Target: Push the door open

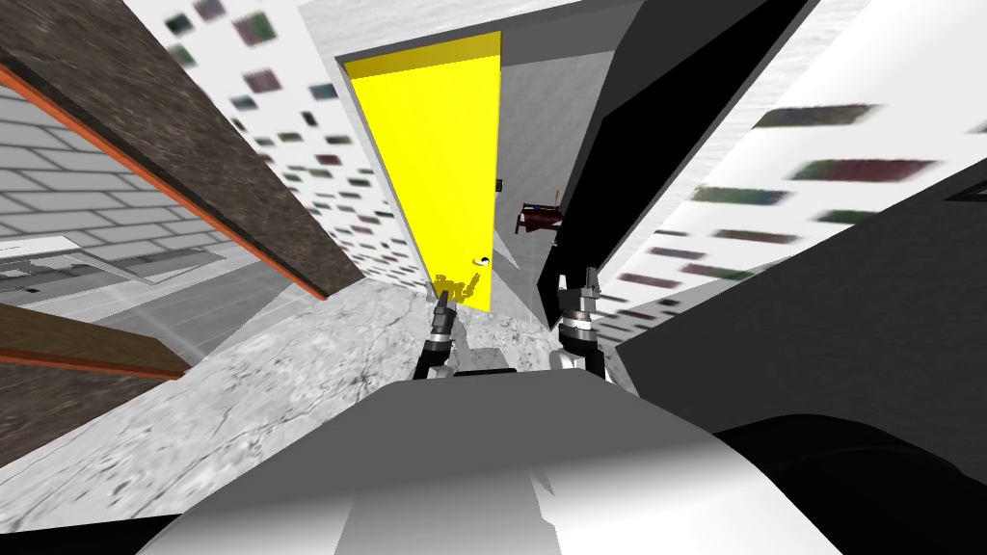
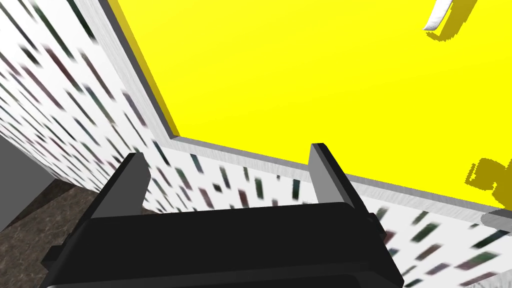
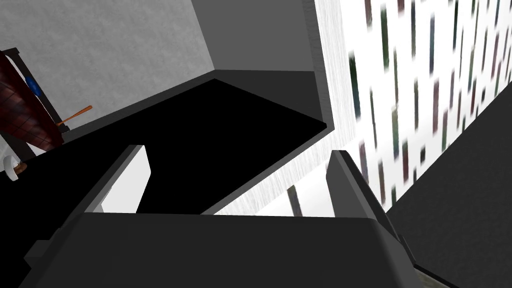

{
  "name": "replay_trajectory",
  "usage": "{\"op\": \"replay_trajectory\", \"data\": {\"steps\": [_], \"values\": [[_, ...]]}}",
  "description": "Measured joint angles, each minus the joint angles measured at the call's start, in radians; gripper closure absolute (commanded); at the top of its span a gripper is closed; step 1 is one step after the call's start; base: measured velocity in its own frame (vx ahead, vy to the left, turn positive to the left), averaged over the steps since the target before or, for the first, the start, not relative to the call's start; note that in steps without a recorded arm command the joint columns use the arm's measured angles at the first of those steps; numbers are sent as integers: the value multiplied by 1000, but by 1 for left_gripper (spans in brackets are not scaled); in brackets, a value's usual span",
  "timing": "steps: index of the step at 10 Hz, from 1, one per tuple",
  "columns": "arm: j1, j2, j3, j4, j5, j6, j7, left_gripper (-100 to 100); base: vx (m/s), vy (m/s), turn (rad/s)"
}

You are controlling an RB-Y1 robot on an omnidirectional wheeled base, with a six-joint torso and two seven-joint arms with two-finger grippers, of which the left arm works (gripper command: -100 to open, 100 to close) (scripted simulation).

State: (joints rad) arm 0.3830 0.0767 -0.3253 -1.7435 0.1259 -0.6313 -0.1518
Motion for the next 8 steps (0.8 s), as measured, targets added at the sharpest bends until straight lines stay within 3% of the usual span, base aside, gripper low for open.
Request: {"op": "replay_trajectory", "data": {"steps": [8], "values": [[-57,17,-103,164,75,-32,-44,-100,122,17,19]]}}
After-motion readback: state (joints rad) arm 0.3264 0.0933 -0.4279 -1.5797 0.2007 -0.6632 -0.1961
